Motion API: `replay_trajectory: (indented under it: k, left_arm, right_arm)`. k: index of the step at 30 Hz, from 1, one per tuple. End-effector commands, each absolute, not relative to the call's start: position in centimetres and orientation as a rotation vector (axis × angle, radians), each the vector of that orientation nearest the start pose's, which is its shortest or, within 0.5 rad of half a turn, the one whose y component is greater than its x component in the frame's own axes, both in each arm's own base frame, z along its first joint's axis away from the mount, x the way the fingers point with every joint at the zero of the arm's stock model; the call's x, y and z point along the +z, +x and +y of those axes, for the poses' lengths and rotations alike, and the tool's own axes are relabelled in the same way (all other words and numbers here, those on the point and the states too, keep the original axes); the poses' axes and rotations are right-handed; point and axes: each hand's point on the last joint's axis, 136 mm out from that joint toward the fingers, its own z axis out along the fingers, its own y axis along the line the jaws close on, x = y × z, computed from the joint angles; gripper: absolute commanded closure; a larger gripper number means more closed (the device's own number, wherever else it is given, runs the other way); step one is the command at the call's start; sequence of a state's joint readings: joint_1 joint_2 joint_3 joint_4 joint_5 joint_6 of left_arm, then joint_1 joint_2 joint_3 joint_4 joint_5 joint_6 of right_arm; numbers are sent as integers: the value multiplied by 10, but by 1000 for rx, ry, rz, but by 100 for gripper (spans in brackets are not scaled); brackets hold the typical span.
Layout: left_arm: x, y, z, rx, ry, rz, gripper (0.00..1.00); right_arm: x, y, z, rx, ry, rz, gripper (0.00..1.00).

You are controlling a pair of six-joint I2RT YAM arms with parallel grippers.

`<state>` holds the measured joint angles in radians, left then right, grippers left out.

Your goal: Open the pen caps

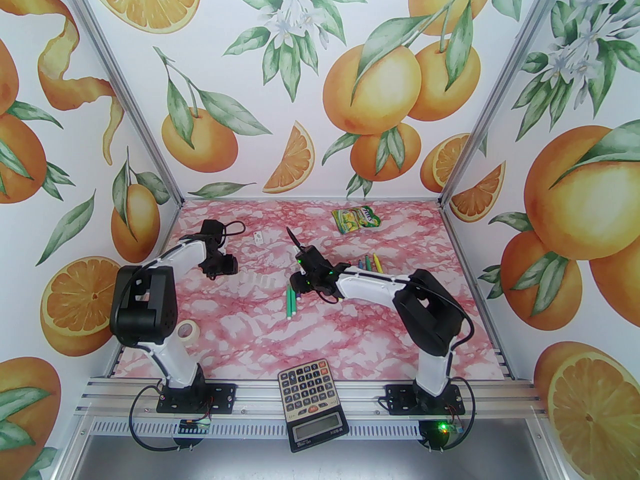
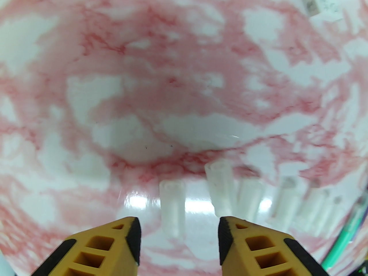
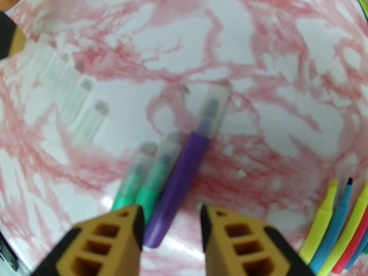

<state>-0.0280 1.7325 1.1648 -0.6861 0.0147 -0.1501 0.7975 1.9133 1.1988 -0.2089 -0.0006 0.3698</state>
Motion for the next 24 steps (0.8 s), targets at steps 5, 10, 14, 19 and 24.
replay_trajectory:
  k: [5,10,14,19,24]
  left_arm:
    - [99,381,-42,-289,-91,2690,47]
    - [107,381,-68,-393,-23,2645,47]
    - [111,380,-102,-470,57,2607,47]
    - [111,381,-124,-517,80,2583,47]
    - [109,381,-139,-546,75,2567,49]
  right_arm:
    - [47,340,352,472,-533,2521,62]
    - [42,342,348,433,-529,2536,63]
    - [35,342,346,412,-534,2554,64]
    - [28,342,345,390,-538,2569,66]
    - [22,343,342,353,-533,2589,67]
